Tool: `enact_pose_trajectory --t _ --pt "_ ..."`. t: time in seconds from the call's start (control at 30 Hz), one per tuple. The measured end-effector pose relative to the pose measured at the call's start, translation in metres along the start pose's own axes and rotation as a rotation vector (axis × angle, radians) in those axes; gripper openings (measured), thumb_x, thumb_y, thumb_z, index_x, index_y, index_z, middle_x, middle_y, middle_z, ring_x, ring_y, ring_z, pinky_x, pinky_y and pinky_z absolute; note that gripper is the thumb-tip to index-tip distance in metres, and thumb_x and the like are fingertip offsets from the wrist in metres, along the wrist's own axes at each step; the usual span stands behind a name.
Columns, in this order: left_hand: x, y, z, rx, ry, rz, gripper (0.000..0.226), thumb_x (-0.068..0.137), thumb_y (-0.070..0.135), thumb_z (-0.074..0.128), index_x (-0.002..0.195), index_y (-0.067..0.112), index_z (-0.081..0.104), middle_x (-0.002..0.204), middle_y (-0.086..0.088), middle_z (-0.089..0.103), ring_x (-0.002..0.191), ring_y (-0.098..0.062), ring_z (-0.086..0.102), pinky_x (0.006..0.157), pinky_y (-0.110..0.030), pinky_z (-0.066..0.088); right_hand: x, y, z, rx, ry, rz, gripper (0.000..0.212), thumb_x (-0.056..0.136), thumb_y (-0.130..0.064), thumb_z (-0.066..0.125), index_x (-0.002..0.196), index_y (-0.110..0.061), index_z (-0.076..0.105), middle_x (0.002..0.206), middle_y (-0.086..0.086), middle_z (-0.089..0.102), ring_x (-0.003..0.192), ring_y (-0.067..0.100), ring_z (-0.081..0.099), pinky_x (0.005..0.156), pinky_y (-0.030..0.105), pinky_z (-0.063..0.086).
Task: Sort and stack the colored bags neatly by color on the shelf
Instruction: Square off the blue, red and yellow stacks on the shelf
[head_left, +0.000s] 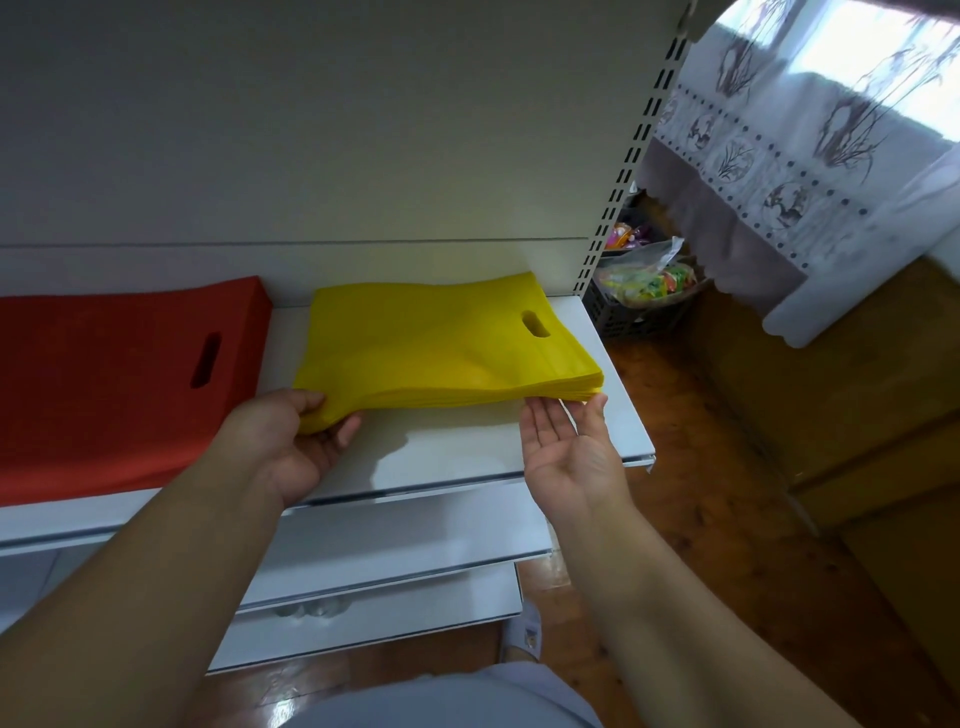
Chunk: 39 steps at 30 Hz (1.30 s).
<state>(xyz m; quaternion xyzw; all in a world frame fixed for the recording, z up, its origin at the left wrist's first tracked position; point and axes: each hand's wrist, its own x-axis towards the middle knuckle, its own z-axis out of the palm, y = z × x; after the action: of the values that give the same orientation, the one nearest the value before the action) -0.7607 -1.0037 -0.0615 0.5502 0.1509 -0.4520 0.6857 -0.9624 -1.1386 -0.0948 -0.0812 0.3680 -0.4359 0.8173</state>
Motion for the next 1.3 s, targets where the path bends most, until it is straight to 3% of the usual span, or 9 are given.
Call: enact_pose_trajectory --t 0.23,0.4,0.5,0.6,0.77,0.93,1.03,1.17,1.3 --pt "0.004 -0.003 -0.003 0.010 -0.013 0.003 0.011 0.100 0.005 0.044 0.095 0.007 0.054 0.096 -0.011 0.061 0.080 -0.025 0.059 0.041 -0.025 0.053 0.001 -0.002 -0.004 -0.059 -0.006 -0.027 0.042 0.103 -0.039 0.040 0.115 -0.003 0.058 0.108 0.014 0.065 0.097 0.025 0.065 0.084 0.037 0.052" --pt "0.007 -0.005 -0.006 0.012 -0.007 -0.003 0.009 0.099 0.006 0.045 0.096 0.008 0.054 0.099 -0.012 0.060 0.082 -0.026 0.060 0.041 -0.026 0.053 0.003 -0.009 -0.005 -0.330 0.049 -0.166 0.024 0.104 -0.014 0.042 0.125 -0.004 0.046 0.107 0.026 0.065 0.087 0.033 0.072 0.071 0.039 0.059" --pt "0.007 -0.006 -0.006 0.023 -0.008 -0.005 0.009 0.100 0.006 0.045 0.096 0.007 0.054 0.099 -0.012 0.060 0.081 -0.027 0.060 0.041 -0.026 0.053 0.004 -0.018 -0.006 -0.520 0.113 -0.271 0.021 0.099 -0.005 0.052 0.116 -0.015 0.045 0.093 0.024 0.070 0.081 0.035 0.073 0.071 0.040 0.060" --pt "0.006 -0.007 -0.005 0.035 -0.002 0.004 0.010 0.100 0.006 0.045 0.095 0.007 0.053 0.097 -0.013 0.060 0.080 -0.028 0.060 0.041 -0.026 0.053 0.004 -0.025 -0.011 -0.670 0.102 -0.252 0.010 0.099 -0.003 0.050 0.107 -0.009 0.051 0.081 0.018 0.073 0.078 0.032 0.074 0.072 0.039 0.060" --pt "0.006 -0.013 -0.007 0.071 -0.005 0.030 0.015 0.101 0.007 0.045 0.114 0.004 0.050 0.096 -0.013 0.060 0.080 -0.028 0.060 0.043 -0.029 0.056 0.007 -0.044 -0.017 -0.787 -0.033 -0.134 0.018 0.100 -0.006 0.052 0.116 0.001 0.054 0.096 0.022 0.071 0.084 0.032 0.073 0.069 0.034 0.060" --pt "0.011 -0.019 -0.013 0.170 0.010 0.130 0.018 0.101 0.008 0.047 0.119 0.007 0.050 0.098 -0.010 0.059 0.080 -0.027 0.059 0.045 -0.028 0.056 0.008 -0.062 -0.020 -0.936 -0.178 -0.079 0.018 0.102 -0.006 0.047 0.113 0.003 0.056 0.098 0.023 0.072 0.092 0.034 0.072 0.076 0.037 0.059" --pt "0.020 -0.020 -0.025 0.349 0.011 0.296 0.025 0.098 0.011 0.056 0.122 0.013 0.052 0.107 -0.010 0.063 0.086 -0.028 0.063 0.061 -0.036 0.058 0.009 -0.074 -0.026 -1.053 -0.290 -0.069 0.019 0.101 -0.002 0.044 0.115 0.000 0.056 0.104 0.022 0.071 0.097 0.033 0.070 0.084 0.039 0.058" --pt "0.025 -0.021 -0.040 0.576 -0.058 0.428 0.041 0.088 0.019 0.072 0.123 0.026 0.052 0.116 -0.003 0.065 0.104 -0.028 0.063 0.093 -0.050 0.052 0.011 -0.080 -0.031 -1.216 -0.349 -0.101 0.027 0.097 -0.018 0.055 0.118 -0.001 0.059 0.102 0.018 0.072 0.099 0.030 0.070 0.085 0.038 0.057" --pt "0.020 -0.024 -0.042 0.696 -0.185 0.484 0.052 0.080 0.010 0.079 0.124 0.025 0.054 0.108 0.000 0.068 0.094 -0.020 0.066 0.075 -0.032 0.051 0.012 -0.075 -0.023 -1.137 -0.293 -0.070 0.056 0.085 -0.046 0.057 0.117 0.000 0.058 0.104 0.020 0.071 0.096 0.036 0.070 0.080 0.043 0.055"
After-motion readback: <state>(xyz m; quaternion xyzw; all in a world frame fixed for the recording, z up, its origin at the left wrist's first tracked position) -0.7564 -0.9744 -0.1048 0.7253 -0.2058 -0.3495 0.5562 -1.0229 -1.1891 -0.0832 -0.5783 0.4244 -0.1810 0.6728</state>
